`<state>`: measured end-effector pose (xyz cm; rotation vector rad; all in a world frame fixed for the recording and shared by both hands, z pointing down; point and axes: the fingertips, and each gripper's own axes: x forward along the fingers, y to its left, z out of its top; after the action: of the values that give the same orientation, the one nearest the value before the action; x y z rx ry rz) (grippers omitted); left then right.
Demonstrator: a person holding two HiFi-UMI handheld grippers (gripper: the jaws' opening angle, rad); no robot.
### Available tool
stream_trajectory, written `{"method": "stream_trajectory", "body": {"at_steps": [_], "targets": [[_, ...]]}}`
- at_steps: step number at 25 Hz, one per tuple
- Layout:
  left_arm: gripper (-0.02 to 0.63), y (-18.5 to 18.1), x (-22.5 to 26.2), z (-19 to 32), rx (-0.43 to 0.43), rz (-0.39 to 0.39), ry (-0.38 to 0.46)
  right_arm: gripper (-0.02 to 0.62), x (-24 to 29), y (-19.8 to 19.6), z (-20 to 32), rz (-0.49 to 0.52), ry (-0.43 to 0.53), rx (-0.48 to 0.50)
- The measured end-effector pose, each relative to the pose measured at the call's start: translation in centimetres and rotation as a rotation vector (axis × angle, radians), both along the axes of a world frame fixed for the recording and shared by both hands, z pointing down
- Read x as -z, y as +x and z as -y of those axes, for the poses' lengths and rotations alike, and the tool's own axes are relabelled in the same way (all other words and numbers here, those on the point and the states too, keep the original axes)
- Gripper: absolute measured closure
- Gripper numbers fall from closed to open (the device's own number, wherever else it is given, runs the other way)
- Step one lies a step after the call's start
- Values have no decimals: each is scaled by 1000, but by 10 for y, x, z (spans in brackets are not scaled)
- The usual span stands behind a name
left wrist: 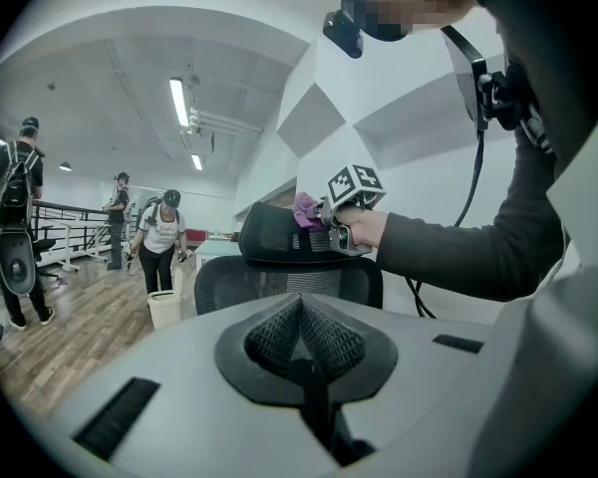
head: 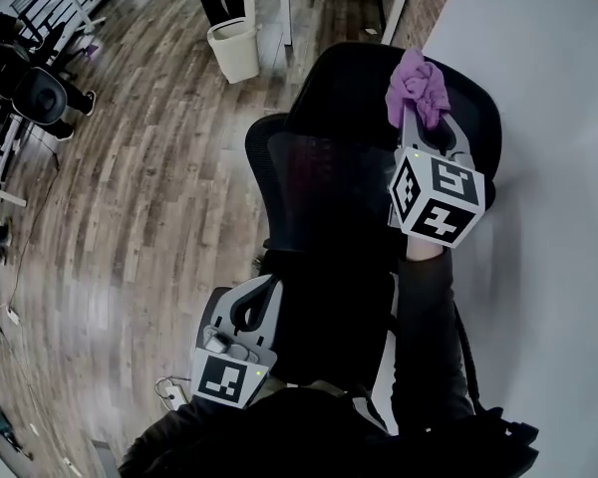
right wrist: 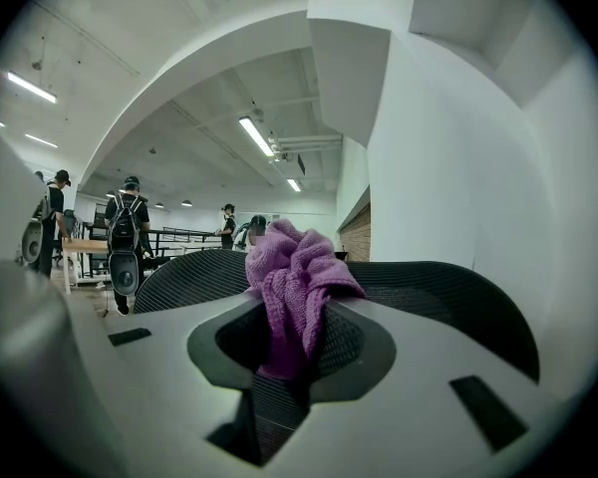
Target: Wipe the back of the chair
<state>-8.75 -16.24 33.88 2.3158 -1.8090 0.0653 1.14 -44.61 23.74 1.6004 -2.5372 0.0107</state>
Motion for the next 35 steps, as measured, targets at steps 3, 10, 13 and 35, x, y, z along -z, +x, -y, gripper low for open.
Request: {"method": "stream_trajectory", "body": {"at_steps": [3, 10, 13, 35], "targets": [[601, -4, 1, -3, 12, -2, -2, 505, 2, -8, -1, 1, 0, 12], [601, -13, -5, -8, 36, -5, 1, 505, -3, -24, -5, 11, 2, 37], [601, -17, -6, -9, 45, -5, 2, 505, -4, -31, -5, 13, 4, 47], [601, -45, -5, -24, 110, -13, 2, 505, 2, -83, -19, 55, 0, 144]]}}
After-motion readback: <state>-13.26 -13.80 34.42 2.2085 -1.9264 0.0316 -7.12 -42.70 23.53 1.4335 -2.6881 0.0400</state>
